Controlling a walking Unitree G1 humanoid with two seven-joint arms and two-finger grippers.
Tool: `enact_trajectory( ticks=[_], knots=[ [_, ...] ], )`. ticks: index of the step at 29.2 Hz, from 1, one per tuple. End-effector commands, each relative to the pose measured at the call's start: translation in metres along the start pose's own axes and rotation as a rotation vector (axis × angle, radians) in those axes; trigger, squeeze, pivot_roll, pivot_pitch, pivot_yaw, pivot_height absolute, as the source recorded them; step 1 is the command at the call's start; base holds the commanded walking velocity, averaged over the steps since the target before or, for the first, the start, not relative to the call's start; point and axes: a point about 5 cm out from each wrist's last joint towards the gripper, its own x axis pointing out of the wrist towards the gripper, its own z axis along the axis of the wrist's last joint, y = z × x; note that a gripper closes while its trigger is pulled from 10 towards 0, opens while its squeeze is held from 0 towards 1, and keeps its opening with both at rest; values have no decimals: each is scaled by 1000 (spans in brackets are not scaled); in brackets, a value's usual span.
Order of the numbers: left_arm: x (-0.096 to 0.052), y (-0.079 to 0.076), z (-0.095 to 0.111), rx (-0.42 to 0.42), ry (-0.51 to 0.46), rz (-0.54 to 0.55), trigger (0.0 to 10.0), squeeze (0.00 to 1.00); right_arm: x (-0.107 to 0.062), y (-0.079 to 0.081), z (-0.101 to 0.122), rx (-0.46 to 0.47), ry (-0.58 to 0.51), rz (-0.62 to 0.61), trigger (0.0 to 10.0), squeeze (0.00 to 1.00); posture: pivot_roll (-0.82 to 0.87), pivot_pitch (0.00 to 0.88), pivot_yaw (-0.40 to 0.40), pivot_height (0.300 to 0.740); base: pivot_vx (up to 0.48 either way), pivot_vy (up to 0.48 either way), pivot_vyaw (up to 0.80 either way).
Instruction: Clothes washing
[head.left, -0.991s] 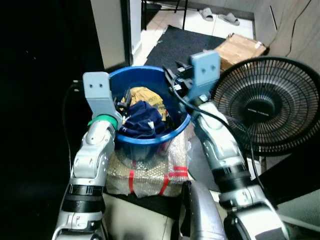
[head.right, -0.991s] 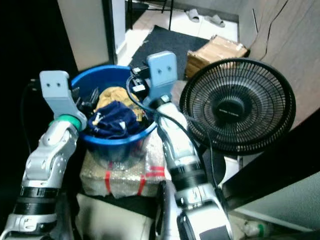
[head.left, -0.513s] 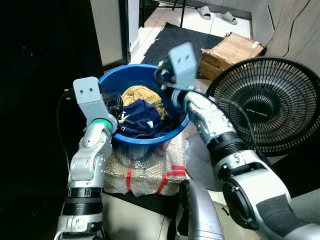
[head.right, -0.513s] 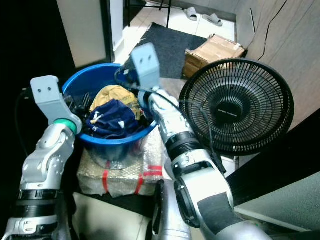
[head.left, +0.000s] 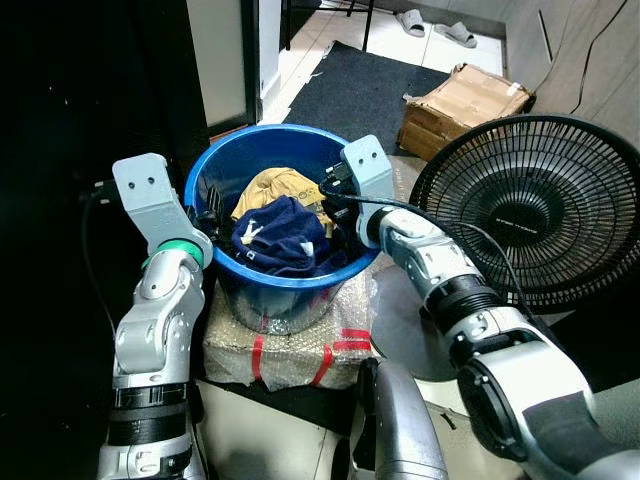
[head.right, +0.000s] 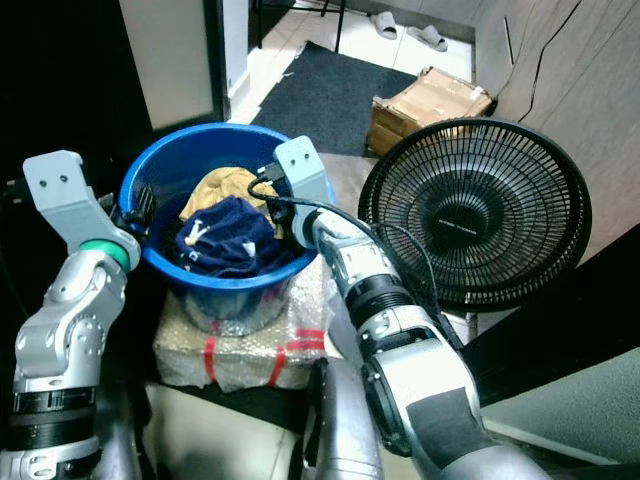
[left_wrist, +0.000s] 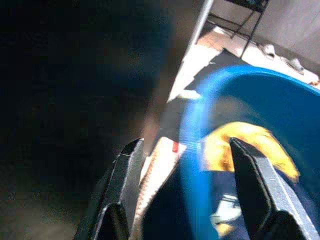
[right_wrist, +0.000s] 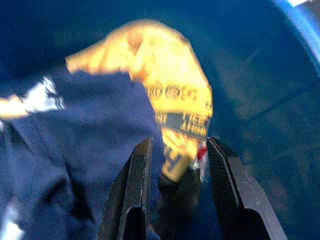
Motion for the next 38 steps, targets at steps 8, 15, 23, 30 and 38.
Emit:
enact_trajectory(
  ticks=[8,15,23,30,38],
  knots=[
    [-5,5,-2,-1,26,25,10000,0,-15,12,-53,22,90,232,10000,0,53,176,-99,371,0,0,0],
    [-5,1,-2,1,36,11,10000,0,-12,40,-23,-77,-155,302,10000,0,65,172,-85,371,0,0,0],
    [-6,-3,-3,-1,42,1,10000,0,-16,47,-13,-138,-228,331,10000,0,64,169,-84,371,0,0,0],
    [-6,-4,-5,-2,49,-6,10000,0,-18,45,-19,-97,-197,364,10000,0,60,162,-83,371,0,0,0],
    [-5,-4,-4,1,51,-7,10000,0,-15,37,-61,-54,72,326,10000,1000,67,155,-84,371,0,0,0]
  ],
)
